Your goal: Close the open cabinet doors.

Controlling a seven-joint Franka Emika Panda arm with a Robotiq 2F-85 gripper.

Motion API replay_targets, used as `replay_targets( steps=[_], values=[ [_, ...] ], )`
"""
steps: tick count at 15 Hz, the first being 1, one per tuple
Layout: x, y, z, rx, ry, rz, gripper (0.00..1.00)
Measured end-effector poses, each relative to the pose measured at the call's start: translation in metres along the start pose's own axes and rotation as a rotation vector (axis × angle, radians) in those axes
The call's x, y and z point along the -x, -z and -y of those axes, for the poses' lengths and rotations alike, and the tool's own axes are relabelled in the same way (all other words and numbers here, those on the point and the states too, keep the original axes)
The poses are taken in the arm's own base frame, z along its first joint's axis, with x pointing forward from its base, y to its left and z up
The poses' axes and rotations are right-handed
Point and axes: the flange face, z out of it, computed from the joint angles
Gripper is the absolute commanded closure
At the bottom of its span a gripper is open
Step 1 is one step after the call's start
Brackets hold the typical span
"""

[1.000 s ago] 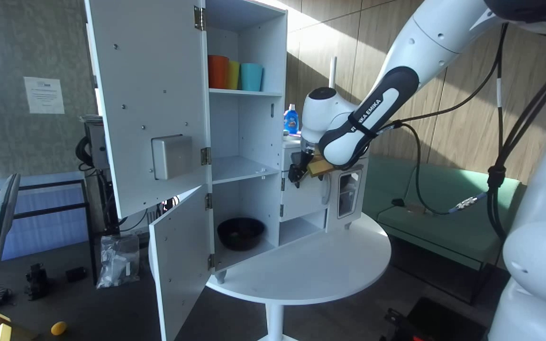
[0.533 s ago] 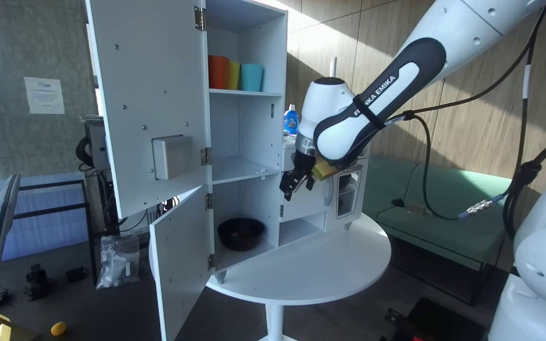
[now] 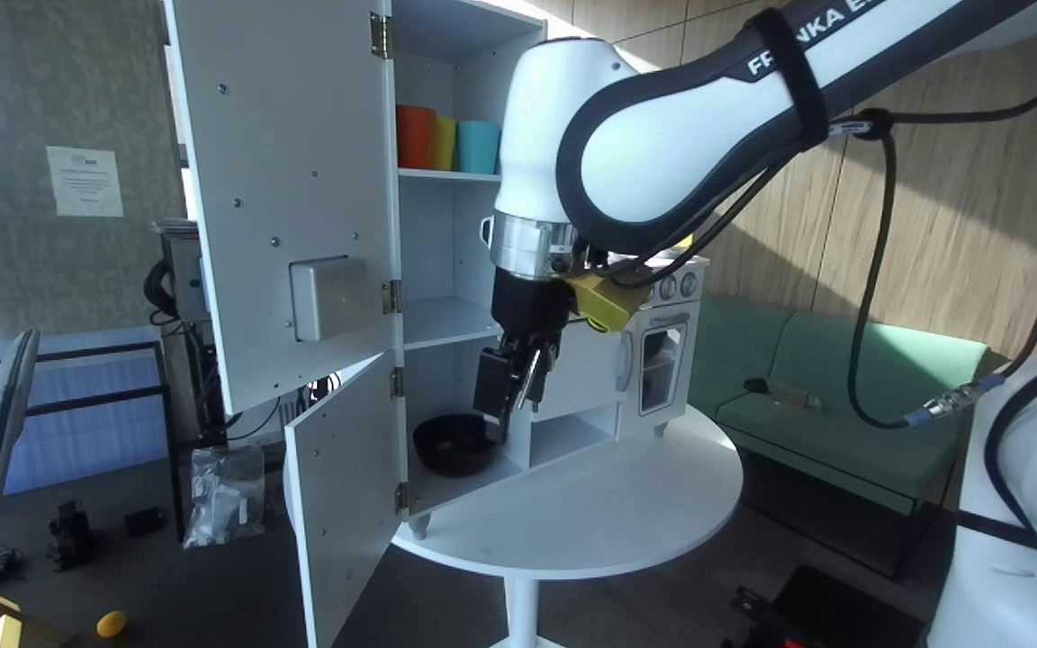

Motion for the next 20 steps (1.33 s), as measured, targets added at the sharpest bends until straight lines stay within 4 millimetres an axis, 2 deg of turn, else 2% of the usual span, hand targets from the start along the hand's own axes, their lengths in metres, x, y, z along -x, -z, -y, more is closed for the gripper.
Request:
replay_targets(
  steps=[2, 3, 4, 6, 8, 10, 13, 17, 20],
  values=[
    [-0.008, 0.019, 0.051, 0.004, 0.058, 0.011, 0.0],
    [-0.016, 0.027, 0.07, 0.008, 0.049, -0.003, 0.0],
    [-0.025, 0.034, 0.084, 0.008, 0.027, -0.017, 0.0],
    [-0.049, 0.04, 0.094, -0.004, -0.06, -0.033, 0.0],
    [-0.077, 0.036, 0.084, -0.027, -0.171, -0.027, 0.0],
    [-0.102, 0.026, 0.065, -0.051, -0.278, -0.011, 0.0],
    [-0.134, 0.016, 0.042, -0.109, -0.424, -0.001, 0.0],
    [-0.165, 0.018, 0.038, -0.196, -0.598, -0.037, 0.0],
    [-0.178, 0.006, 0.04, -0.227, -0.687, -0.059, 0.0]
  ],
)
